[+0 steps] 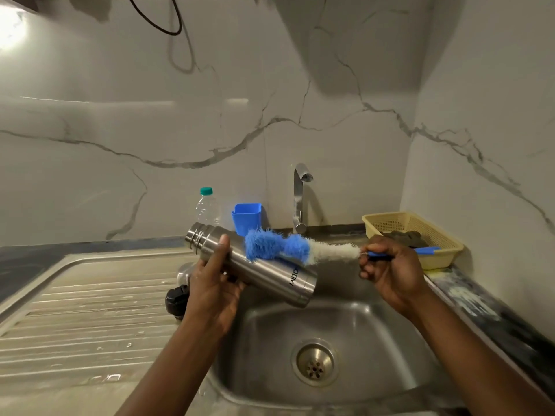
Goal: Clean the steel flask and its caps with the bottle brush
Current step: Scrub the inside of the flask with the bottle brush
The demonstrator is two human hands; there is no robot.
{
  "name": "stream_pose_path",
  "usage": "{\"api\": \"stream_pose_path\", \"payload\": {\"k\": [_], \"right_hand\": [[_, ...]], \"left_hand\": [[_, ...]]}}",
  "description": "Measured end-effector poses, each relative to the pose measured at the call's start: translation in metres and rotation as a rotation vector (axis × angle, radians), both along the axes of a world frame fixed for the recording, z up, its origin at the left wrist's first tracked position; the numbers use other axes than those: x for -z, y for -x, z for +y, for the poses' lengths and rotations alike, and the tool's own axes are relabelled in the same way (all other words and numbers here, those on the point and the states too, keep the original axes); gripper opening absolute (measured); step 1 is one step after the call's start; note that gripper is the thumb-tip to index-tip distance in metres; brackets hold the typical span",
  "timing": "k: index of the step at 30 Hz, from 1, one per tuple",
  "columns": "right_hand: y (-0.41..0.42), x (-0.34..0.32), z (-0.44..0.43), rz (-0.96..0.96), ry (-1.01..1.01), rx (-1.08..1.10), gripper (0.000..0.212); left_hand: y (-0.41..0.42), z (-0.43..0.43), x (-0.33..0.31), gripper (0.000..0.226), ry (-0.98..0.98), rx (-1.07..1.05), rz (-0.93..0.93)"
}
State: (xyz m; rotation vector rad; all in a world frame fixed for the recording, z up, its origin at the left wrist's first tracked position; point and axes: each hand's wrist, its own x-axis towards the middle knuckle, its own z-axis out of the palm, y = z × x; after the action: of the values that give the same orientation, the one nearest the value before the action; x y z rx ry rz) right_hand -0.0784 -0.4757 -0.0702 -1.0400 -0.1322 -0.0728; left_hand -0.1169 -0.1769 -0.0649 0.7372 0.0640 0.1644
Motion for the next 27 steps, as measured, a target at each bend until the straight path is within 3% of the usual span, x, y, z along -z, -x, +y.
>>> {"api": "stream_pose_path", "payload": {"k": [6, 12, 17, 23, 27], "right_hand": [[0.002, -0.006, -0.021, -0.028, -0.001, 0.074, 0.016], [0.003, -0.001, -0.001, -0.023, -0.048, -0.043, 0.011], [0.0, -0.004, -0.022, -0.012, -0.042, 0.067, 0.038], [0.003, 0.0, 0.005, -0.054, -0.04, -0.063, 0.02], [0.007, -0.007, -0.002, -0.104, -0.024, -0.022, 0.025]], "left_hand": [[0.0, -0.009, -0.004, 0.061, -0.021, 0.055, -0.007], [-0.008, -0.026, -0.012, 0.054, -0.015, 0.141, -0.007], [-0.017, -0.025, -0.005, 0.049, -0.081, 0.111, 0.002], [-0.02, -0.024, 0.007, 0.063, -0.157, 0.142, 0.0], [-0.017, -0.022, 0.012, 0.058, -0.215, 0.138, -0.04]]}}
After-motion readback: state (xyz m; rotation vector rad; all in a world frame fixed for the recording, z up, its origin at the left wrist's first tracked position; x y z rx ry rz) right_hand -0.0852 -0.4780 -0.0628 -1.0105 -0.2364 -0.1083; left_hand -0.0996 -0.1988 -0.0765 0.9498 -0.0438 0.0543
